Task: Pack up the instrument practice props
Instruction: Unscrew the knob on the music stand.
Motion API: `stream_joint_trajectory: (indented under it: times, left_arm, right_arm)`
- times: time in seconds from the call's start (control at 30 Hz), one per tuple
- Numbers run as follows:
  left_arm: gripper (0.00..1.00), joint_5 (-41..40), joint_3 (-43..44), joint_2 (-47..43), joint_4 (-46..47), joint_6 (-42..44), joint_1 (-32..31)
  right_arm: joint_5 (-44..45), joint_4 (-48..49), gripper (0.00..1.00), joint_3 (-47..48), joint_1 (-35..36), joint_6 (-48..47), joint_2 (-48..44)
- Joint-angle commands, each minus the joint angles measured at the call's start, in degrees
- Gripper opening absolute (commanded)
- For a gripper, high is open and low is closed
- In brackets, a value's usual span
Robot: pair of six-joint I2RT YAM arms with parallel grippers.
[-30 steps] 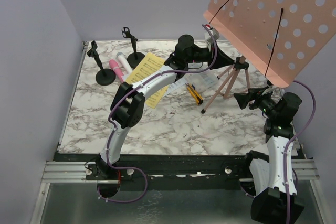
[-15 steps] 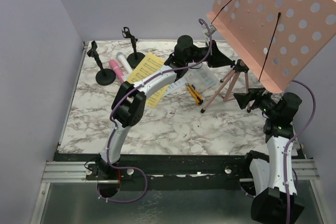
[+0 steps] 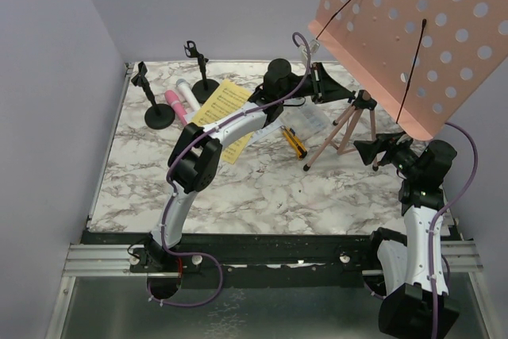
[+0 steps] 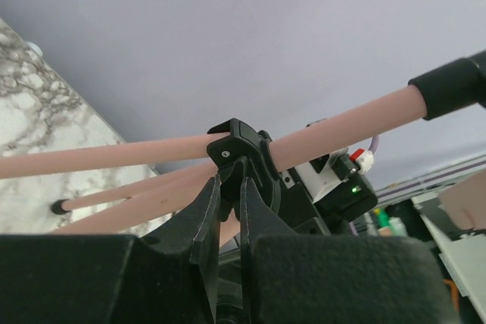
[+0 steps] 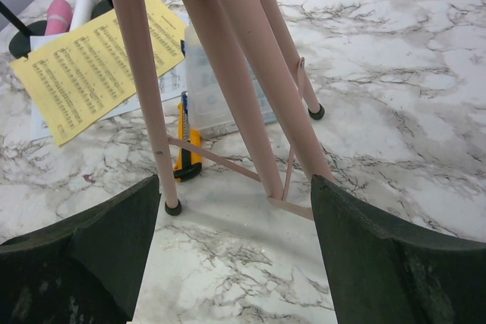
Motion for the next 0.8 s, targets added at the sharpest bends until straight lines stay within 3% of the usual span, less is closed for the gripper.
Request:
stream_joint_trajectory:
  times: [0.0,0.2,0.5,0.6,0.77]
  left_arm:
    - [0.05,-3.54,-0.54,-2.45,2.03,-9.50,0.02]
    - [0.24,-5.44,-2.30,-4.20,2.07,-10.48,-0.05]
    - [0.41,-9.83,-10.65,-9.54,4.51,-5.97,1.04]
    - [0.51,-11.05,-15.50,-11.86,5.61,-2.13,1.59]
    - [0.79,-11.12,-24.30,-15.77,13.08,6.82,2.06]
  right_arm:
    - [0.58,-0.14,0.84,0.78,-0.54,-0.12,-0.46]
    - [0.60,-0.14,0.84,0.73,-0.71,-0.09,-0.46]
    - [0.62,-0.18,0.84,0.68,-0.80,-0.16,-0.63]
    - [0.54,-0.18,0.84,0.72,-0.90,-0.16,-0.63]
    - [0.24,-0.18,0.84,0.62,-0.93,-0.15,-0.56]
